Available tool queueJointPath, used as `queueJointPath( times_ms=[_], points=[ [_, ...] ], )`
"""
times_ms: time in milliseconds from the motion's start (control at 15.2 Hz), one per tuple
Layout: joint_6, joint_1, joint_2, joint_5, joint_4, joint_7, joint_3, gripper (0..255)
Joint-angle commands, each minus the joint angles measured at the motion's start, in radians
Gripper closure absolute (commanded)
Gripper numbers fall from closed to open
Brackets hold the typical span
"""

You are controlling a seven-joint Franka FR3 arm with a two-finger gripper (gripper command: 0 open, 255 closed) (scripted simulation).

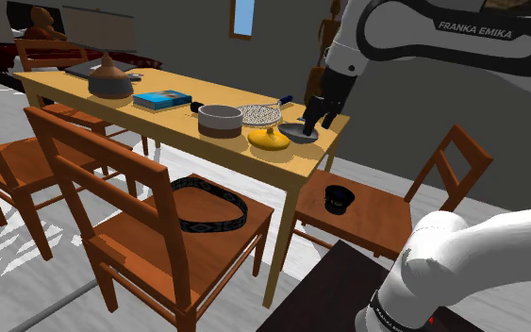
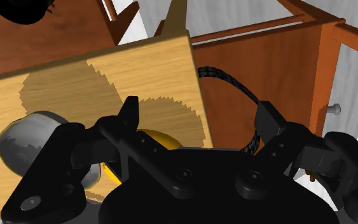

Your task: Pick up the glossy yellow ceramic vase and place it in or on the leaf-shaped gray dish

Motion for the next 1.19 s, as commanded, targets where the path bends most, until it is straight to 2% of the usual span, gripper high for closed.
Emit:
queueJointPath(
  times_ms=[0,528,990,1122],
  points=[
    [0.0,0.0,0.0,0.0,0.0,0.0,0.0,0],
    [0.11,-0.018,0.308,-0.018,0.181,-0.034,-0.047,0],
    [0.145,-0.031,0.585,-0.011,0.408,-0.069,-0.083,0],
    [0.159,-0.033,0.597,-0.01,0.406,-0.07,-0.084,0]
  ],
)
